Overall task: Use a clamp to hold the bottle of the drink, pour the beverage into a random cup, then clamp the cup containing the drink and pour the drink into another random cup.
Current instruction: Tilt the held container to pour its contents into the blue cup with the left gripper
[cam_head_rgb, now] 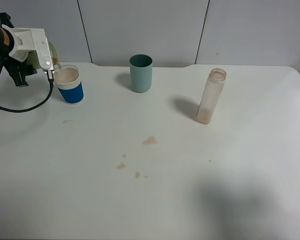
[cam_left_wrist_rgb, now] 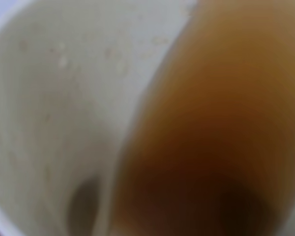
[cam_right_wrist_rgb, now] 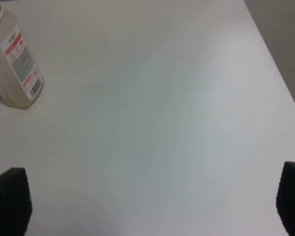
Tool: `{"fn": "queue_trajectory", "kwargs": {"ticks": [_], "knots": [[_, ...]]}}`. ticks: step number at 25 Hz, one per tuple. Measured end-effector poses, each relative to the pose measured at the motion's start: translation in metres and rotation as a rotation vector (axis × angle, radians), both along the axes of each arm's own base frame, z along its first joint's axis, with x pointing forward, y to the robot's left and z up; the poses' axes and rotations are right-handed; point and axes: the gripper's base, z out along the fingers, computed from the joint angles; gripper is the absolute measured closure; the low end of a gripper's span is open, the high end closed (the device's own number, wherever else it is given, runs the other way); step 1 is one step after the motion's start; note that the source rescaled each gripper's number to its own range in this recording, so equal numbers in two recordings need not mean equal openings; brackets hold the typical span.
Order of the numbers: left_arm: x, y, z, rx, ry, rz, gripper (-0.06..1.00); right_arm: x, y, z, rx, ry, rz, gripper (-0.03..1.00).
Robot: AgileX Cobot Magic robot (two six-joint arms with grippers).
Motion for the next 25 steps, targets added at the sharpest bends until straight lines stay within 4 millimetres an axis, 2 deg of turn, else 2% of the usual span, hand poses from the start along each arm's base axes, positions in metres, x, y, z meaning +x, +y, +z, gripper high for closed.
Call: {"fn": "queue_trajectory", "kwargs": {"ticks": [25], "knots": [[-0.0004, 0.0014, -0.0003, 0.081, 0.014, -0.053, 0.93, 0.0, 0.0, 0.0, 0.0, 0.0, 0.0, -0.03]]}}
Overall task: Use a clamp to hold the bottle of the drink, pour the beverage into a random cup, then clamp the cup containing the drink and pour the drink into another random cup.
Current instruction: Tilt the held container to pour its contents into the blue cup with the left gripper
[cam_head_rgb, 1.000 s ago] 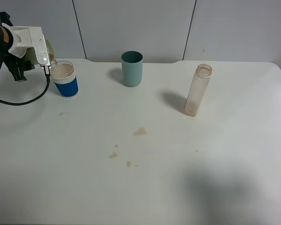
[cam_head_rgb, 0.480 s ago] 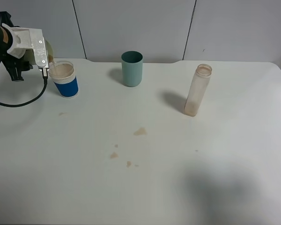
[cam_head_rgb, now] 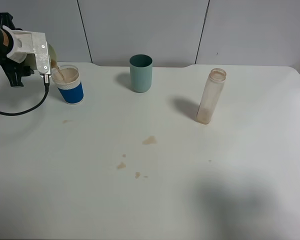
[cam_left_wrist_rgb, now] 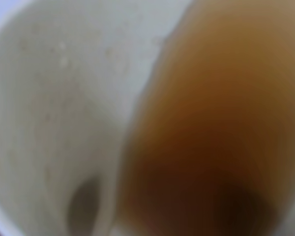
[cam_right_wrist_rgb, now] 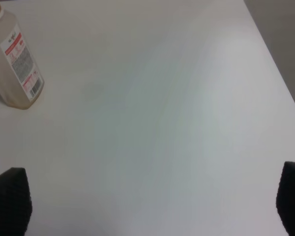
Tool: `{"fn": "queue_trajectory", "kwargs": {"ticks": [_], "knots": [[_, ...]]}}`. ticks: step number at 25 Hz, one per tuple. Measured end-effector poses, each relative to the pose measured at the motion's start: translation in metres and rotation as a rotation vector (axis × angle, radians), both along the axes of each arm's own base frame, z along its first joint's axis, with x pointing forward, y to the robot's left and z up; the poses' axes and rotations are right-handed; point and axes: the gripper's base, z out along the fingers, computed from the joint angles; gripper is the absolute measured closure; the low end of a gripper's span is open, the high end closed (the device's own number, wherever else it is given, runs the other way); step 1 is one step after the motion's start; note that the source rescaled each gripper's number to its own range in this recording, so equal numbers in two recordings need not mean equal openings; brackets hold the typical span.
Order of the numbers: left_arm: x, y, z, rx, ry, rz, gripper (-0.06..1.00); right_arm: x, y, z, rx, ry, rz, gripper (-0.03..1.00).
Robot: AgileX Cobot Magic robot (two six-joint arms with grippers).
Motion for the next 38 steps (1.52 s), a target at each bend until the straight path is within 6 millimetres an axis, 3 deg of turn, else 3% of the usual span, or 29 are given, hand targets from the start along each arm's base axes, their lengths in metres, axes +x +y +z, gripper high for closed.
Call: {"fn": "queue_trajectory", "kwargs": {"ticks": [38], "knots": [[0.013, -0.001, -0.002, 0.074, 0.011, -0.075, 0.93, 0.0, 0.0, 0.0, 0.0, 0.0, 0.0, -0.03]]}}
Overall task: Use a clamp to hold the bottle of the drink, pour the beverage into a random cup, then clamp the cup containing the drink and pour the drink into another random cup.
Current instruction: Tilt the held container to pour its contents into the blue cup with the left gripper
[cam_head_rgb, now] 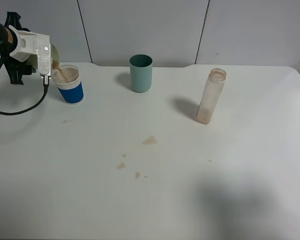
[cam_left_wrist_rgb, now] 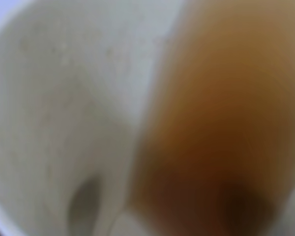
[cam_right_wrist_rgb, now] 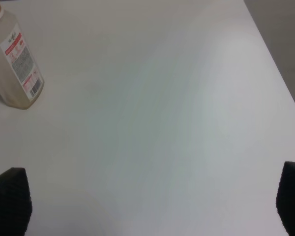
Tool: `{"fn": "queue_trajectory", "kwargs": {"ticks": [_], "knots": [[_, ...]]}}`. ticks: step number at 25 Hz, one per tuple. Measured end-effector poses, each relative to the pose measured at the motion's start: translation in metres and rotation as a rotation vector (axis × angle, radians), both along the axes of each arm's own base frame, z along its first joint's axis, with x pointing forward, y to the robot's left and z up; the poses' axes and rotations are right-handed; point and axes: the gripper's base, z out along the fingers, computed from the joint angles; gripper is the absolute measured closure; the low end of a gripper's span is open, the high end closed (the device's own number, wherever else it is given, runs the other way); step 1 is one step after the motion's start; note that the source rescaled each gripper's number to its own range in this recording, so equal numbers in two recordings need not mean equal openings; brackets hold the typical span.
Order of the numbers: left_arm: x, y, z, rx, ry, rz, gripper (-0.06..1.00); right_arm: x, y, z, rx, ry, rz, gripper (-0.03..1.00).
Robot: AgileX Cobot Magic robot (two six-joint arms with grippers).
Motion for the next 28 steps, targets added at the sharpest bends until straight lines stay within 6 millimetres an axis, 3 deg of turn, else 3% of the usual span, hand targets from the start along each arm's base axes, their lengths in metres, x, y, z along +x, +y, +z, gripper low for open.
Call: {"fn": "queue_trajectory", "kwargs": {"ticks": [28], "knots": [[0.0066, 0.0013, 0.0043, 0.082, 0.007, -0.053, 0.93, 0.0, 0.0, 0.0, 0.0, 0.0, 0.0, -0.03]]}}
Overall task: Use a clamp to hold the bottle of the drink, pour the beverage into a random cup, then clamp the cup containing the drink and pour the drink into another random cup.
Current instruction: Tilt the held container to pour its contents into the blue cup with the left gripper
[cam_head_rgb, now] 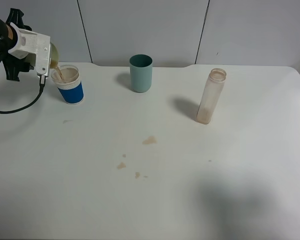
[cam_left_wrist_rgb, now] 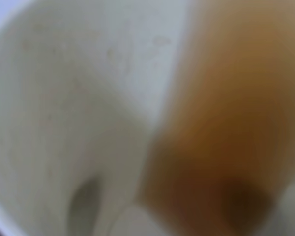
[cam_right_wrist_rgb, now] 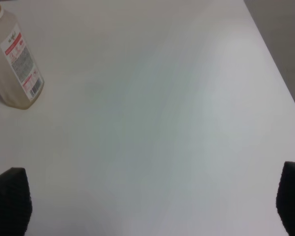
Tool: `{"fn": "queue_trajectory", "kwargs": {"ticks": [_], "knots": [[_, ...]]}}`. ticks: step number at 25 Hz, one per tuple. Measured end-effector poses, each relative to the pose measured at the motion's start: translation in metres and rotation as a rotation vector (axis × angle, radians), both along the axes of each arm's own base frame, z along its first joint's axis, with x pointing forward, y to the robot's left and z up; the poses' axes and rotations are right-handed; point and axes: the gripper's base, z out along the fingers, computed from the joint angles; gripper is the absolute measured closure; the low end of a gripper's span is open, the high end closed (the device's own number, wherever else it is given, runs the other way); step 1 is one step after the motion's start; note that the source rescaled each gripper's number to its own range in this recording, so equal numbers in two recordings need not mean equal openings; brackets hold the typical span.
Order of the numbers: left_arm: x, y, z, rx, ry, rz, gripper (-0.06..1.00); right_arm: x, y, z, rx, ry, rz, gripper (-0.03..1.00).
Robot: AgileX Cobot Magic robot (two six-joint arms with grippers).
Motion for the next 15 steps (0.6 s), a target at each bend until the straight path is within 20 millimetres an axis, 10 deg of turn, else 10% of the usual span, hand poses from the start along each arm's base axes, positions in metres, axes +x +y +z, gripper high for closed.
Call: {"fn": "queue_trajectory", "kwargs": {"ticks": [15], "knots": [[0.0, 0.0, 0.0, 0.04, 0.006, -0.037, 0.93, 0.0, 0.0, 0.0, 0.0, 0.0, 0.0, -0.03]]}}
